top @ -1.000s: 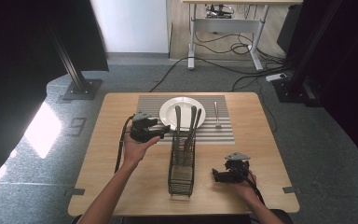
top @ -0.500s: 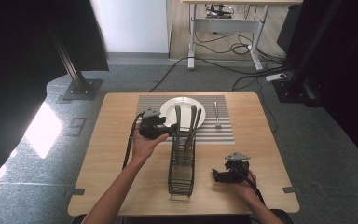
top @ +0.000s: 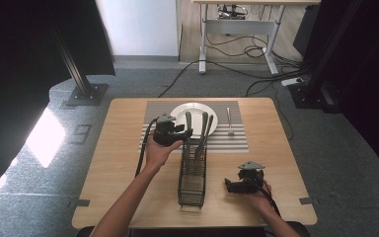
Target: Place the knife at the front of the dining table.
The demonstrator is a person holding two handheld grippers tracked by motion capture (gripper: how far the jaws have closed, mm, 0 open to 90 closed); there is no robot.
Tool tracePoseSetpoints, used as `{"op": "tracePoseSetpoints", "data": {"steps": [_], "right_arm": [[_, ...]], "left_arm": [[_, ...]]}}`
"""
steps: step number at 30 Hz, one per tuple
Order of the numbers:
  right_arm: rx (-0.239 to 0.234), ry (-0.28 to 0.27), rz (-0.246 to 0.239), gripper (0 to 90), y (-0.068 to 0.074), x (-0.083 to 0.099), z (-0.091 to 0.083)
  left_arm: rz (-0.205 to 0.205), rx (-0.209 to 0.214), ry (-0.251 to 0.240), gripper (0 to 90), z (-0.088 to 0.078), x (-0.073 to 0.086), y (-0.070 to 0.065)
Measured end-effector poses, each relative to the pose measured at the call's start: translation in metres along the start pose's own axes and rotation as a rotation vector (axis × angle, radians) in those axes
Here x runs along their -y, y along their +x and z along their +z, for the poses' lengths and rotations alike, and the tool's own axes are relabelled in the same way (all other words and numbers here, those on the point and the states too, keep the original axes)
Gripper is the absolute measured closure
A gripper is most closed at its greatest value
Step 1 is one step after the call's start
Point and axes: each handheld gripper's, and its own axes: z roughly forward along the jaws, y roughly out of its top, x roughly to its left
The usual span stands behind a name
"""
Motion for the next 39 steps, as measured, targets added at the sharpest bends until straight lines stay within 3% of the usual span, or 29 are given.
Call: {"op": "tracePoseSetpoints", "data": {"steps": [4, 10, 23, 27, 30, 33, 39], "right_arm": [[-0.002, 0.000, -0.003, 2.3, 0.000, 0.000, 0.000], [-0.005, 0.000, -0.008, 2.6, -0.001, 0.000, -0.001], [-0.007, -0.001, -0.010, 3.1, 0.000, 0.000, -0.001], [-0.008, -0.001, -0.011, 3.2, -0.001, 0.001, -0.001], [-0.008, -0.002, -0.011, 3.2, -0.001, 0.001, -0.001], [-0.008, -0.002, -0.011, 3.3, -0.001, 0.001, -0.001], [-0.009, -0.002, -0.011, 3.3, -0.001, 0.001, -0.001]], "left_arm": [[-0.003, 0.043, 0.007, 66.1, 0.004, -0.002, -0.001], [0.012, 0.060, 0.004, 76.7, 0.006, -0.002, -0.003], [-0.012, 0.104, -0.021, 80.3, 0.008, 0.001, 0.000], [-0.020, 0.153, -0.038, 81.8, 0.008, 0.001, -0.001], [-0.013, 0.159, -0.050, 82.7, 0.007, 0.001, -0.003], [0.026, 0.146, -0.069, 83.5, 0.004, -0.001, -0.008], [0.033, 0.154, -0.104, 83.6, -0.003, -0.006, -0.011]]}}
